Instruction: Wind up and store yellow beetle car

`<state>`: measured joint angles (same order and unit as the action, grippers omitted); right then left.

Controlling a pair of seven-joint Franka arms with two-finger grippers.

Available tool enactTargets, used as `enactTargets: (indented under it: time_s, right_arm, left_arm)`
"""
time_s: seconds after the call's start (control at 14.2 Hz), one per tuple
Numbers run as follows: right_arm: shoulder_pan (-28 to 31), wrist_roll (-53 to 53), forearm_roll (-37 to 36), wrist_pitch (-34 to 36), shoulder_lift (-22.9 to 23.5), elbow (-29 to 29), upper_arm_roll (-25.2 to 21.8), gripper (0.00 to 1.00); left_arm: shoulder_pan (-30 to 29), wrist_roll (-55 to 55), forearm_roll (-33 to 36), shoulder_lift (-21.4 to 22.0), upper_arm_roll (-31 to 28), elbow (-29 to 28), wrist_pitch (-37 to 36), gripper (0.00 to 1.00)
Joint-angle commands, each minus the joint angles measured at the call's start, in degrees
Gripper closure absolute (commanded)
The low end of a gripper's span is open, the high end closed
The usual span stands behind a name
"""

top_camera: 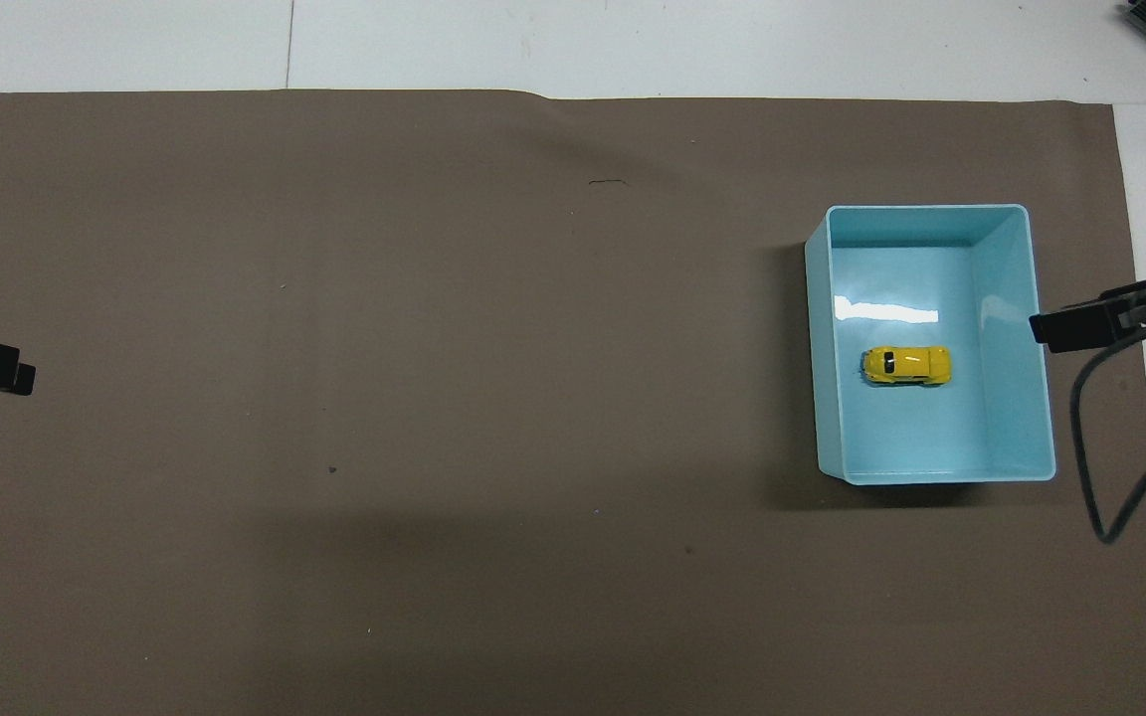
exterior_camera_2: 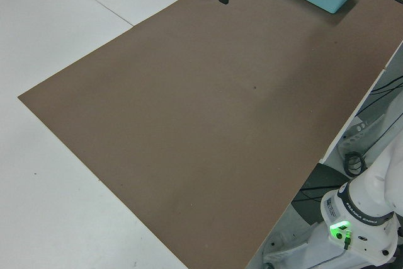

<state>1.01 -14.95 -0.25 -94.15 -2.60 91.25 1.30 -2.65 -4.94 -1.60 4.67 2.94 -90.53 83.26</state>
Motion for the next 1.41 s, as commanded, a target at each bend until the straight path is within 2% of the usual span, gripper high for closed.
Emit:
enactTargets:
  time_s: [0.0, 0.21, 0.99, 1.2, 1.34]
  right_arm:
    - [-0.4, 2.3, 0.9, 1.0, 0.3, -0.8, -0.4, 0.00]
    - [-0.5, 6.9, 1.0, 1.3, 0.2, -0.8, -0.6, 0.00]
    - [-0.6, 7.1, 1.7, 1.2, 0.9, -0.8, -0.5, 0.00]
    - [-3.9, 7.2, 1.7, 1.9, 1.0, -0.8, -3.1, 0.00]
    - [-4.3, 8.2, 1.7, 2.1, 0.9, -0.8, -3.1, 0.00]
  left_arm:
    - [-0.4, 0.1, -0.3, 1.4, 0.1, -1.3, -0.1, 0.00]
    - [-0.4, 0.1, -0.3, 1.4, 0.1, -1.3, -0.1, 0.00]
    - [-0.4, 0.1, -0.3, 1.4, 0.1, -1.3, -0.1, 0.00]
    - [-0.4, 0.1, -0.3, 1.4, 0.1, -1.3, -0.1, 0.00]
    - [-0.4, 0.1, -0.3, 1.4, 0.1, -1.3, -0.1, 0.00]
